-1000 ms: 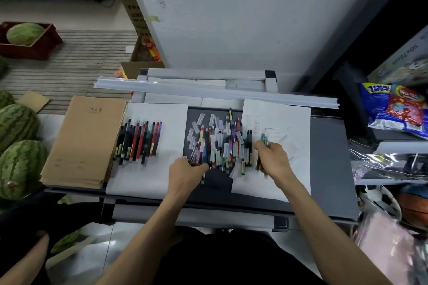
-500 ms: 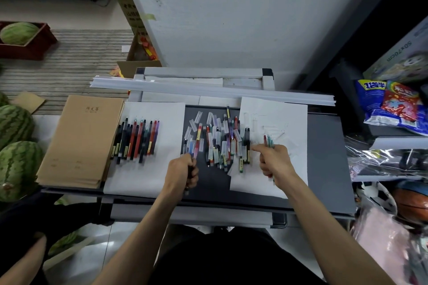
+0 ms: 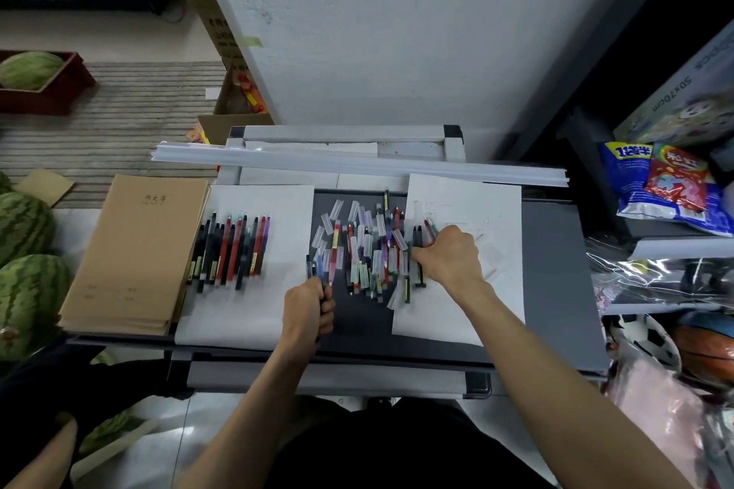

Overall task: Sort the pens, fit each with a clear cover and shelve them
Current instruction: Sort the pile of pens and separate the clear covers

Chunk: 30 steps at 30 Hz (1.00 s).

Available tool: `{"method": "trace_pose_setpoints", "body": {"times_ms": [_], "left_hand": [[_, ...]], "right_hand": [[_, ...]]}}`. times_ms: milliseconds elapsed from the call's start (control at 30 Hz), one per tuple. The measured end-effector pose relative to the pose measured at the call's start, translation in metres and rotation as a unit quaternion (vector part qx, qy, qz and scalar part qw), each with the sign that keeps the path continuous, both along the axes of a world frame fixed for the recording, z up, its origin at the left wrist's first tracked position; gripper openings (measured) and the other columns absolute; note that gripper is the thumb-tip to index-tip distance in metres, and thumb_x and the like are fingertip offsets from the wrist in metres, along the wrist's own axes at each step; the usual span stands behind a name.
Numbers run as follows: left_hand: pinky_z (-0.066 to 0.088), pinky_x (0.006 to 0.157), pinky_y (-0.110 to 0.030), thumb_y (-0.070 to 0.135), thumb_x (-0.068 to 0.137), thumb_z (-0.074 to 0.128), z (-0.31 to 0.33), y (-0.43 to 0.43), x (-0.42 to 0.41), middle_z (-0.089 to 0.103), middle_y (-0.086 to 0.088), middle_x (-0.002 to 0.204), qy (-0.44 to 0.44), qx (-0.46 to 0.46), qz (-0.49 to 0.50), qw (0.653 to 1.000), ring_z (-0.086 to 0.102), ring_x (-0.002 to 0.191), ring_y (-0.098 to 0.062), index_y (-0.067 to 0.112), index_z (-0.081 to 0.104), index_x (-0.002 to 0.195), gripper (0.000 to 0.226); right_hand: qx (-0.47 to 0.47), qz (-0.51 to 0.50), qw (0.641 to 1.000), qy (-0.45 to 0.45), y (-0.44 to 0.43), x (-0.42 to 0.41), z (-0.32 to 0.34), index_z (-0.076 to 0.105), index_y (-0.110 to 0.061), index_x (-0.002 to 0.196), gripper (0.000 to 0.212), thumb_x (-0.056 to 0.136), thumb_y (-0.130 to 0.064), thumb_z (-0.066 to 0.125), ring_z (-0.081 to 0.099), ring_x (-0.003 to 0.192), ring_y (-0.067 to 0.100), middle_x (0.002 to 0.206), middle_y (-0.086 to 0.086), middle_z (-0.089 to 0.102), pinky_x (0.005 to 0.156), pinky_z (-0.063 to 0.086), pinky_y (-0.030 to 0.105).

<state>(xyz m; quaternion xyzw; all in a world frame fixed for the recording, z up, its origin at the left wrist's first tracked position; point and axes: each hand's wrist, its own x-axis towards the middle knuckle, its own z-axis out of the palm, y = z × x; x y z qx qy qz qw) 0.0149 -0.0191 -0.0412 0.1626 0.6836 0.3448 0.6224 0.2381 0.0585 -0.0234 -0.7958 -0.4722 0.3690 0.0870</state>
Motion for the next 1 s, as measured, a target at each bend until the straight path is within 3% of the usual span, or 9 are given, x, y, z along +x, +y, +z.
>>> {"method": "trace_pose_setpoints", "body": {"times_ms": [200,300,367,500,567,667,767,833,1000], "left_hand": [[0.017,0.042,-0.024,0.007,0.093,0.045,0.005,-0.004,-0.002,0.03,0.004,0.054,0.024,0.016,-0.016,0.999,0.019,0.044,-0.012,0.017,0.046,0.074,0.022],[0.021,0.042,-0.025,0.014,0.097,0.058,0.002,-0.002,-0.005,0.03,0.002,0.054,0.053,0.03,-0.015,0.998,0.022,0.041,-0.014,0.014,0.046,0.081,0.02],[0.032,0.046,-0.032,0.022,0.094,0.065,-0.001,0.001,-0.009,0.038,0.001,0.055,0.121,0.031,-0.024,0.992,0.033,0.046,-0.018,0.005,0.056,0.083,0.023],[0.045,0.06,-0.037,0.026,0.092,0.067,0.002,0.009,-0.013,0.058,0.0,0.063,0.275,0.063,-0.091,0.955,0.051,0.06,-0.019,0.009,0.069,0.081,0.02],[0.045,0.055,-0.03,0.025,0.094,0.066,0.008,0.016,-0.015,0.062,0.002,0.064,0.315,0.08,-0.125,0.938,0.053,0.057,-0.015,0.017,0.069,0.078,0.017],[0.045,0.051,-0.027,0.025,0.092,0.067,0.017,0.029,-0.016,0.066,0.002,0.064,0.373,0.085,-0.179,0.906,0.055,0.054,-0.015,0.015,0.069,0.078,0.017],[0.053,0.056,-0.032,0.027,0.084,0.074,0.017,0.04,-0.014,0.068,0.002,0.061,0.412,0.072,-0.229,0.879,0.064,0.057,-0.017,0.014,0.068,0.068,0.021],[0.049,0.051,-0.028,0.03,0.083,0.076,0.013,0.041,-0.012,0.062,0.004,0.054,0.427,0.065,-0.249,0.867,0.06,0.052,-0.018,0.015,0.058,0.059,0.034],[0.044,0.052,-0.027,0.037,0.084,0.082,0.003,0.035,-0.006,0.066,0.002,0.065,0.467,0.038,-0.278,0.838,0.065,0.061,-0.019,0.018,0.062,0.071,0.031]], "right_hand": [[0.0,-0.003,1.0,0.016,-0.002,0.001,-0.004,0.042,-0.012,0.06,0.036,0.079,-0.018,0.072,0.044,0.045,0.018,0.056,0.002,0.048,0.042,0.035,0.023],[0.019,-0.006,0.999,0.03,-0.003,0.006,-0.004,0.04,-0.013,0.057,0.049,0.085,-0.031,0.076,0.044,0.044,0.017,0.052,0.0,0.046,0.042,0.032,0.023],[0.029,-0.013,0.998,0.047,-0.005,0.01,-0.003,0.044,-0.013,0.055,0.052,0.086,-0.038,0.077,0.049,0.047,0.017,0.05,0.0,0.049,0.044,0.034,0.025],[0.05,-0.042,0.993,0.094,-0.012,0.019,-0.003,0.057,-0.01,0.061,0.045,0.089,-0.039,0.077,0.056,0.055,0.016,0.056,0.001,0.059,0.049,0.039,0.026],[0.063,-0.051,0.99,0.113,-0.018,0.023,0.0,0.061,-0.007,0.068,0.041,0.091,-0.039,0.074,0.057,0.059,0.018,0.062,0.003,0.062,0.053,0.04,0.028],[0.08,-0.061,0.985,0.14,-0.023,0.028,0.002,0.055,-0.011,0.067,0.04,0.095,-0.035,0.07,0.049,0.055,0.017,0.057,-0.003,0.056,0.055,0.037,0.031],[0.067,-0.078,0.974,0.202,-0.027,0.029,0.006,0.072,-0.017,0.071,0.032,0.099,-0.03,0.062,0.051,0.057,0.014,0.068,-0.004,0.074,0.061,0.041,0.032],[0.052,-0.115,0.961,0.244,-0.03,0.027,0.011,0.074,-0.016,0.074,0.032,0.099,-0.025,0.056,0.056,0.062,0.014,0.076,0.001,0.078,0.065,0.042,0.033],[0.015,-0.19,0.929,0.317,-0.031,0.026,0.013,0.067,-0.011,0.092,0.029,0.103,-0.03,0.048,0.042,0.049,0.012,0.062,-0.001,0.056,0.05,0.031,0.027]]}}
